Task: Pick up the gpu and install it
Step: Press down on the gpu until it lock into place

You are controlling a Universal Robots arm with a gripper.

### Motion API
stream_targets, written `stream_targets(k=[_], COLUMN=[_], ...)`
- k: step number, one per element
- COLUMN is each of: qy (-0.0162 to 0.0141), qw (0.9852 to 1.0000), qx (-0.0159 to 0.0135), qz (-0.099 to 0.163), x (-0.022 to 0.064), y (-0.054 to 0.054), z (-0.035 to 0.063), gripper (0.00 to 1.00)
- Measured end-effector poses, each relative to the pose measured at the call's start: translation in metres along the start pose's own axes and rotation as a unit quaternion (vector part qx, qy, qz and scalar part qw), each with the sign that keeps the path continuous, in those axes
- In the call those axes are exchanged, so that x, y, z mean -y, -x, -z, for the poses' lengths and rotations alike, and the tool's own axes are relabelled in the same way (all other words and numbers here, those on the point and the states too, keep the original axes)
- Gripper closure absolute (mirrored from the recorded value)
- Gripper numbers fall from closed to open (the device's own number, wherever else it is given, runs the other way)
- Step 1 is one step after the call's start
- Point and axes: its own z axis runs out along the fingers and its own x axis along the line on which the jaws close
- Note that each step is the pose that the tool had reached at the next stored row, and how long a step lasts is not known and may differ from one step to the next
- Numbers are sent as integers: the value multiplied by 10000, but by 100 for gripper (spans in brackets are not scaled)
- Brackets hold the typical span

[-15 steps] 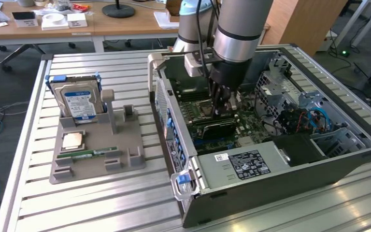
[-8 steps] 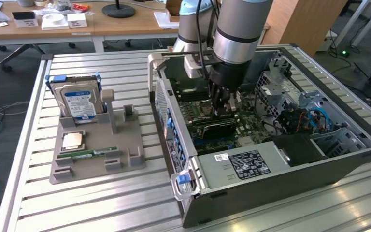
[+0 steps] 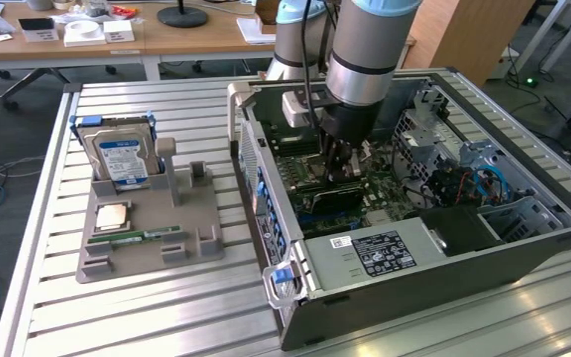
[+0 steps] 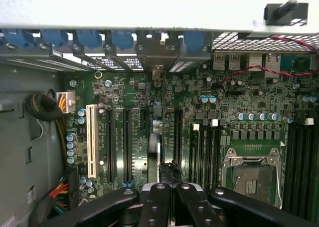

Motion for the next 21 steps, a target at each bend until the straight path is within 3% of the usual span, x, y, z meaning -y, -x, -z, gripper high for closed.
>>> stream_targets(k=[21], qy=[0], qw=[10000], qx=[23], qz=[-1], x=[-2], y=[-5], z=[-76], gripper=[89])
